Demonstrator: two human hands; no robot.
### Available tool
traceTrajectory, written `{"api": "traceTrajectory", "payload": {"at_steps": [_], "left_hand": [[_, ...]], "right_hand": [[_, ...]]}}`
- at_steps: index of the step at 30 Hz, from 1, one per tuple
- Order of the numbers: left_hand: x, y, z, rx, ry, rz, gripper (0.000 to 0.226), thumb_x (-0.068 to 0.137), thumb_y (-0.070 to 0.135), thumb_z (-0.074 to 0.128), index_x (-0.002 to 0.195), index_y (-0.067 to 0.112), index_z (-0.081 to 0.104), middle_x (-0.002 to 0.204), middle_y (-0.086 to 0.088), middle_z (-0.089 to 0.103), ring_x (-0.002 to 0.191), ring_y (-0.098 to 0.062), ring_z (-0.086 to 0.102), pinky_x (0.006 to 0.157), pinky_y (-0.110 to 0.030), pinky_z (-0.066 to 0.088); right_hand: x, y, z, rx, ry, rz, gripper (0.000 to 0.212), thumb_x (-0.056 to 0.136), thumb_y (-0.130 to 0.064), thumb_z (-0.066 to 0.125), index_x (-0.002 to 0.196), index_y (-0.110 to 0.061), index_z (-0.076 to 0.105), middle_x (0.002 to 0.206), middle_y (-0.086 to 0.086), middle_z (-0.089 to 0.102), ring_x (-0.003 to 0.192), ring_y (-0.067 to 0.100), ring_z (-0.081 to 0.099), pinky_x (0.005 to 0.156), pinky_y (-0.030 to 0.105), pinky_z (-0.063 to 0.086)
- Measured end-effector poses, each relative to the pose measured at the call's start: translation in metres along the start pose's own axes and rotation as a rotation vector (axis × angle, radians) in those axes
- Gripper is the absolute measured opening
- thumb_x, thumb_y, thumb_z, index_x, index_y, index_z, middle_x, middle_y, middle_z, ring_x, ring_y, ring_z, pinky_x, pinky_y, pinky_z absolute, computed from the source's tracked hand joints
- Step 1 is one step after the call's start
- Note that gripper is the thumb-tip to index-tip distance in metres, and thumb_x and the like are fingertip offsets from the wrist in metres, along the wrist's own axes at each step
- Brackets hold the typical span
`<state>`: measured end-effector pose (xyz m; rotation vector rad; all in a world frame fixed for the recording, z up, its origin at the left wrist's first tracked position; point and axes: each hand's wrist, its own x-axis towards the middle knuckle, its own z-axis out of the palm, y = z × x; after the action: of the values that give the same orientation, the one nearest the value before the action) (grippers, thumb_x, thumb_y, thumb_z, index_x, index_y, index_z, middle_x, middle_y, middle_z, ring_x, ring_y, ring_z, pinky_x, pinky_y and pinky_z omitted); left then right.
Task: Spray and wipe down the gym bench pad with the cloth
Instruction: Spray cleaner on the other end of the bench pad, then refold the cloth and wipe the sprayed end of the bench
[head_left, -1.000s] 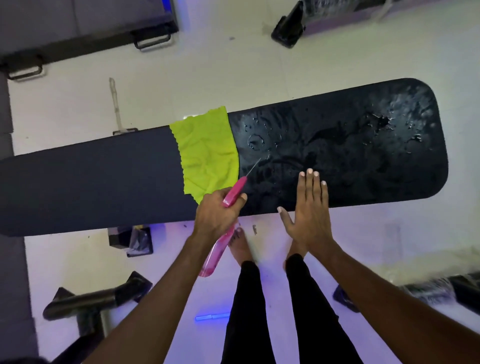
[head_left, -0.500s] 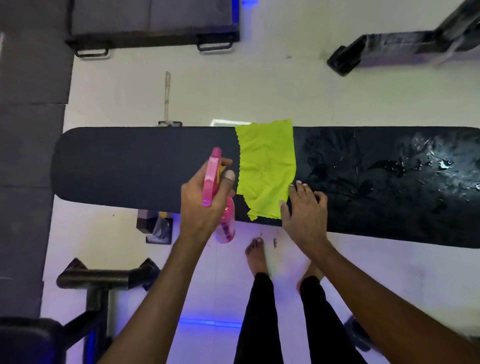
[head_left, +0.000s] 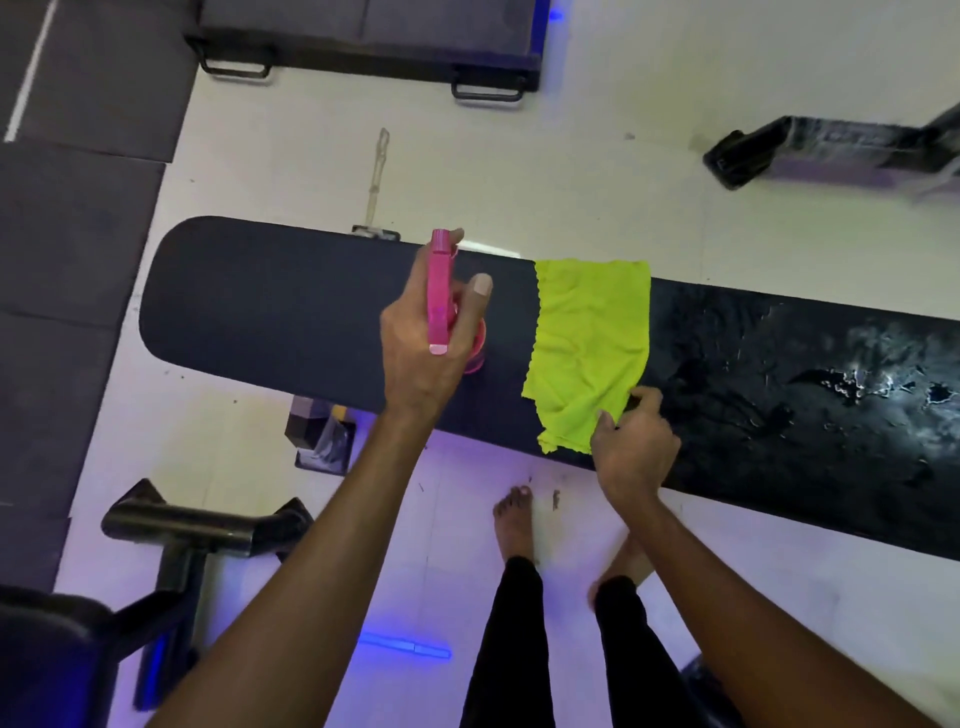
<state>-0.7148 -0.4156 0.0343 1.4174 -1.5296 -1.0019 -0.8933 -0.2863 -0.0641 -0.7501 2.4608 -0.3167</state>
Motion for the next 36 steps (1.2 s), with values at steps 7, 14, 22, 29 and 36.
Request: {"api": "traceTrajectory", "payload": {"at_steps": [7,14,22,29,36], "left_hand": [[-0.014,-0.005,-0.018,0.03,-0.083,-0.084,0.085,0.086,0.042,0.082,0.157,0.021,0.041,0.111,0.042,0.064,0.107,0.006,0.068,0.094,-0.016,0.054],[-0.081,-0.032,-0.024,0.051,0.037,-0.213,0.096,0.081,0.035,0.089,0.158,0.019,0.036,0.151,-0.003,0.052,0.14,-0.017,0.052,0.112,-0.035,0.048],[-0.142,-0.026,0.063,-0.012,0.079,-0.355,0.047,0.084,0.034,0.081,0.123,0.013,0.064,0.11,-0.004,0.063,0.1,-0.015,0.064,0.088,-0.039,0.056],[-0.091,-0.013,0.155,0.225,-0.503,-0.063,0.04,0.095,0.005,0.068,0.134,0.012,0.068,0.126,-0.011,0.064,0.118,-0.03,0.06,0.098,-0.046,0.052],[-0.033,0.017,0.238,0.792,-0.975,0.417,0.027,0.097,0.019,0.066,0.122,0.027,0.072,0.15,-0.001,0.05,0.144,-0.024,0.036,0.106,-0.041,0.039]], "right_hand": [[-0.002,-0.008,-0.01,0.204,0.031,0.186,0.021,0.095,-0.011,0.072,0.114,-0.003,0.068,0.096,0.018,0.074,0.099,0.04,0.07,0.077,0.034,0.041],[-0.024,0.01,-0.015,0.251,0.098,0.084,0.014,0.096,-0.012,0.07,0.108,-0.004,0.071,0.075,0.0,0.061,0.075,0.025,0.059,0.074,0.029,0.039],[-0.046,0.049,-0.037,0.248,0.152,-0.047,0.007,0.093,-0.01,0.068,0.1,-0.009,0.07,0.081,0.011,0.068,0.072,0.03,0.062,0.068,0.031,0.039],[-0.043,0.075,-0.08,0.17,0.184,-0.154,0.021,0.091,-0.001,0.068,0.109,-0.008,0.076,0.088,0.015,0.062,0.075,0.036,0.061,0.067,0.033,0.04],[-0.025,0.119,-0.134,0.192,0.221,-0.192,0.024,0.094,-0.012,0.06,0.109,-0.012,0.078,0.095,0.011,0.062,0.077,0.033,0.063,0.065,0.028,0.032]]}}
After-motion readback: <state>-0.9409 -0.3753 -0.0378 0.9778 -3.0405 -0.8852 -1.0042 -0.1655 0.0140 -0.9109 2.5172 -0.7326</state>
